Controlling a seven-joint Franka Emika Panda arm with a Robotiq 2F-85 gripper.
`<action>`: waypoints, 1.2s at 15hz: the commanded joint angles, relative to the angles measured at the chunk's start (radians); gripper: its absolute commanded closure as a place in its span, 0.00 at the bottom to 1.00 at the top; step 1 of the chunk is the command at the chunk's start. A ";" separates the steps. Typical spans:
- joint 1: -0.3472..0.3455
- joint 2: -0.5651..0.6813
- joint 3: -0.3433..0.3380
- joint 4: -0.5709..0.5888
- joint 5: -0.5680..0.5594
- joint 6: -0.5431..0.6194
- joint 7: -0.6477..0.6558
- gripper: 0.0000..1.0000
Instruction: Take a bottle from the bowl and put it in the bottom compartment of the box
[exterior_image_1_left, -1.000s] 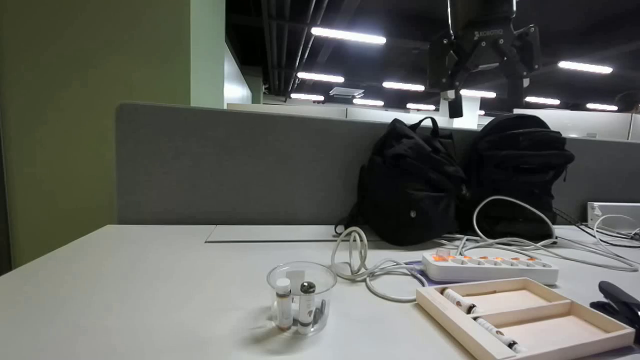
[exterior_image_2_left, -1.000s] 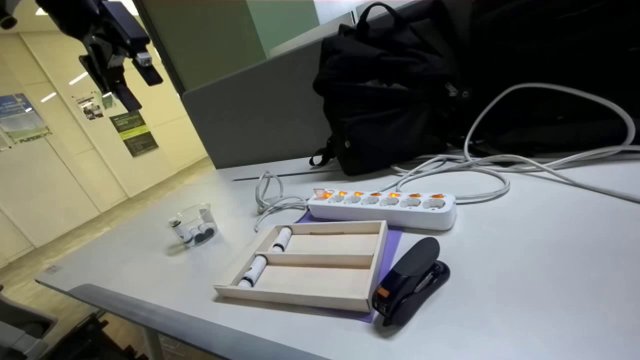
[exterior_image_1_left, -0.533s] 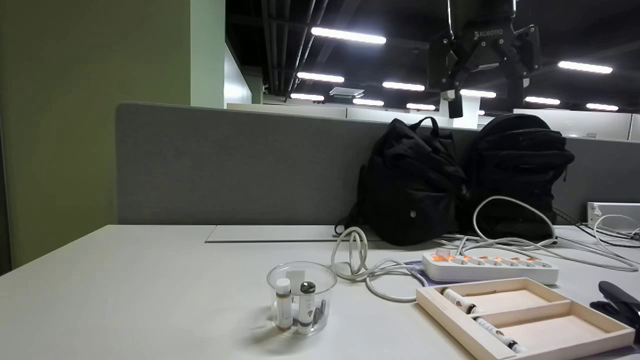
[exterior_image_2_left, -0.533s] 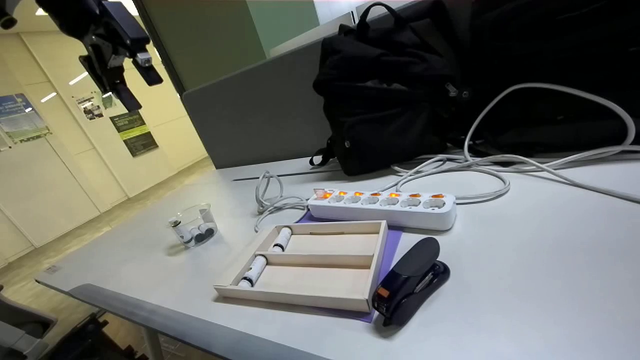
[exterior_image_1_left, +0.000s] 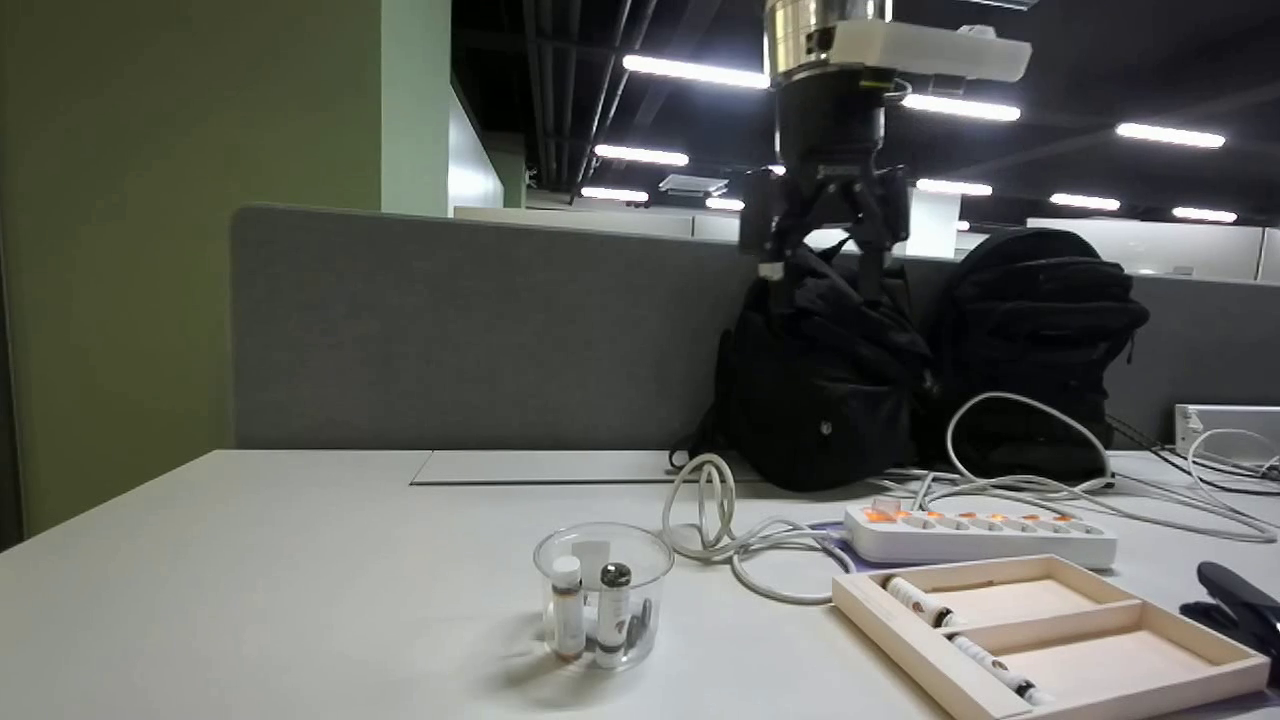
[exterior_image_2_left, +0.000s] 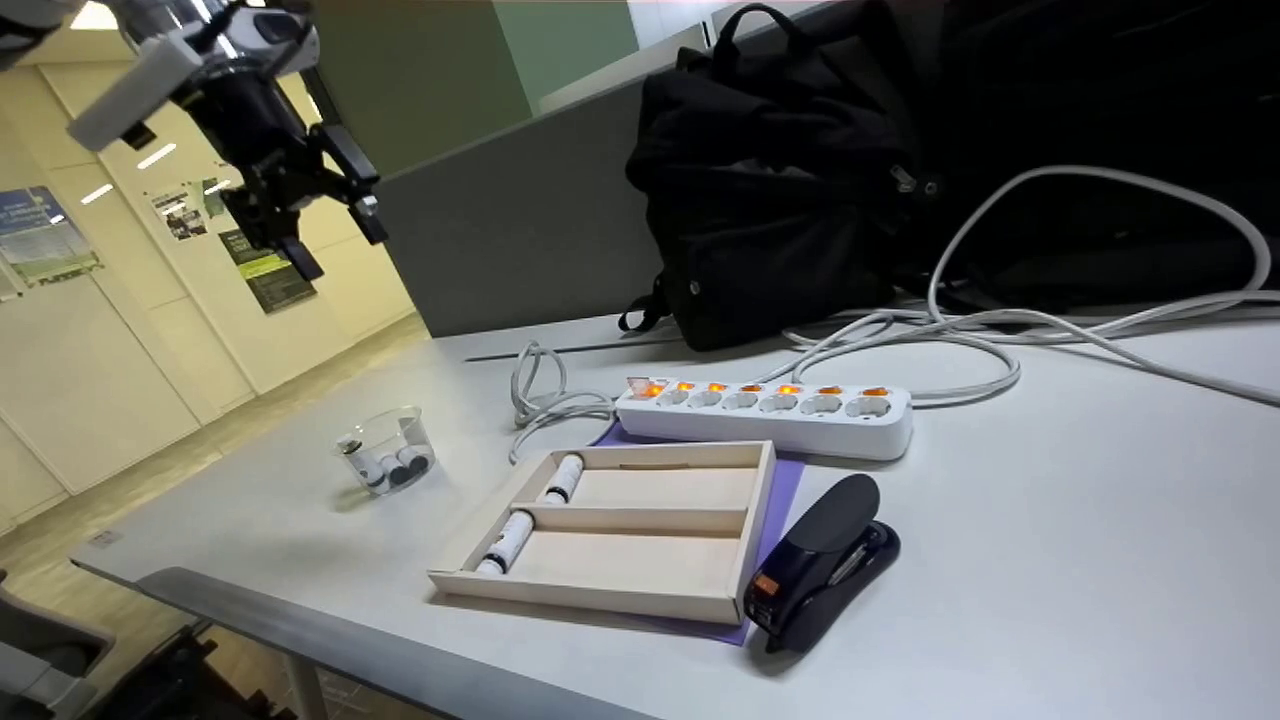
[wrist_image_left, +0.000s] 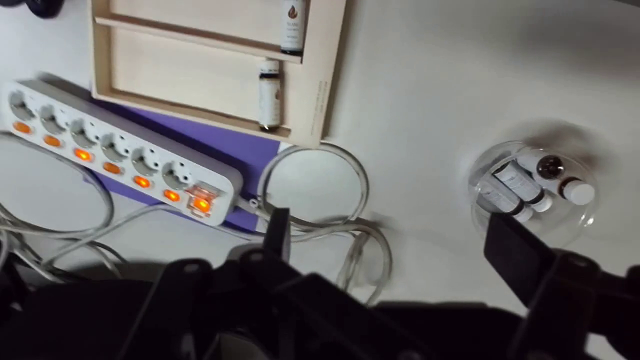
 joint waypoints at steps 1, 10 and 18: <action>0.063 0.224 -0.002 0.166 -0.076 0.007 -0.082 0.00; 0.153 0.384 -0.015 0.268 -0.005 -0.016 -0.243 0.00; 0.189 0.531 -0.033 0.323 -0.098 0.057 -0.258 0.00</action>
